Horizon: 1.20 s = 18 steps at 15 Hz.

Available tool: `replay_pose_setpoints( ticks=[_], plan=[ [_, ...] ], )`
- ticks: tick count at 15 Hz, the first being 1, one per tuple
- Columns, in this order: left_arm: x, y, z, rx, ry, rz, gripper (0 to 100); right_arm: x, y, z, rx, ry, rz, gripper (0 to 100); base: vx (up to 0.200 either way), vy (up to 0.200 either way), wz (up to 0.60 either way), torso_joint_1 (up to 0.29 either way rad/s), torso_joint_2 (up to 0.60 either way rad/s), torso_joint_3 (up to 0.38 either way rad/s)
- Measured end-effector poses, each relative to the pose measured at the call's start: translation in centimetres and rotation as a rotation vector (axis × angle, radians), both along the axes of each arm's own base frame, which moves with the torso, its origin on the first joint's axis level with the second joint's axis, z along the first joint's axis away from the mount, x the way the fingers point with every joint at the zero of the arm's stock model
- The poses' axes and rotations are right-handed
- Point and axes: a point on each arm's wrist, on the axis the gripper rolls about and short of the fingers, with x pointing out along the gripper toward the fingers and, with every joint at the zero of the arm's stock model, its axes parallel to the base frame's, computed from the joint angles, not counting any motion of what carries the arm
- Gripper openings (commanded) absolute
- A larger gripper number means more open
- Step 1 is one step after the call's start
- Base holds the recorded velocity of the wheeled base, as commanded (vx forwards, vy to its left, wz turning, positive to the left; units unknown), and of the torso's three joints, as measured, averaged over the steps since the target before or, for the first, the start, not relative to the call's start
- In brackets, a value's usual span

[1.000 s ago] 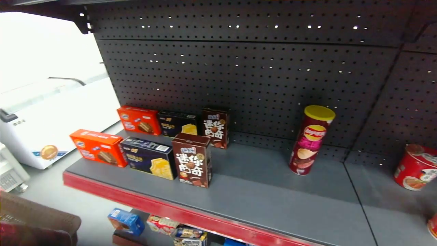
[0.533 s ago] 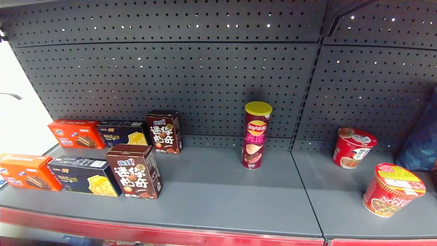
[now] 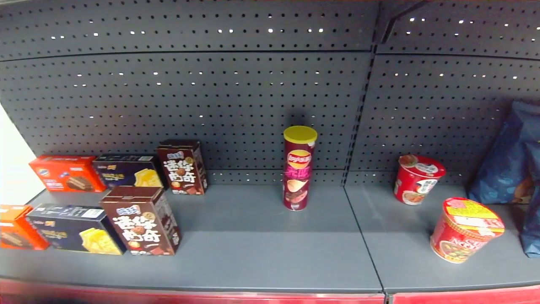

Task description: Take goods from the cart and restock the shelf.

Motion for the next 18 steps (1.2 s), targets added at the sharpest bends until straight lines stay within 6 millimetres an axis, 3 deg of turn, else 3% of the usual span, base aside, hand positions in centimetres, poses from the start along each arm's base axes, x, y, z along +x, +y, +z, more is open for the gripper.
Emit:
replay_pose_setpoints(
  ticks=[10,12,14,16,18],
  plan=[
    [-0.4,0.0,1.1,0.006,-0.047,0.002,0,0.4,-0.1,0.5,0.035,0.049,-0.007,100,0.000,0.000,0.00,0.000,0.00,0.000],
    [-0.4,-0.1,1.1,0.008,-0.048,-0.011,0,0.2,-0.1,3.5,0.040,0.005,0.048,100,0.000,0.000,0.00,0.000,0.00,0.000],
    [-0.5,0.0,1.4,0.005,-0.057,-0.035,0,1.0,-0.1,8.5,0.052,-0.014,0.138,100,0.000,0.000,0.00,0.000,0.00,0.000],
    [-0.3,0.0,1.8,0.003,-0.051,-0.051,0,3.7,0.5,13.9,0.088,-0.011,0.286,100,0.000,0.000,0.00,0.000,0.00,0.000],
    [-0.1,0.0,2.2,0.001,-0.040,-0.057,0,7.7,2.1,18.8,0.113,-0.001,0.495,100,0.000,0.000,0.00,0.000,0.00,0.000]
  ],
)
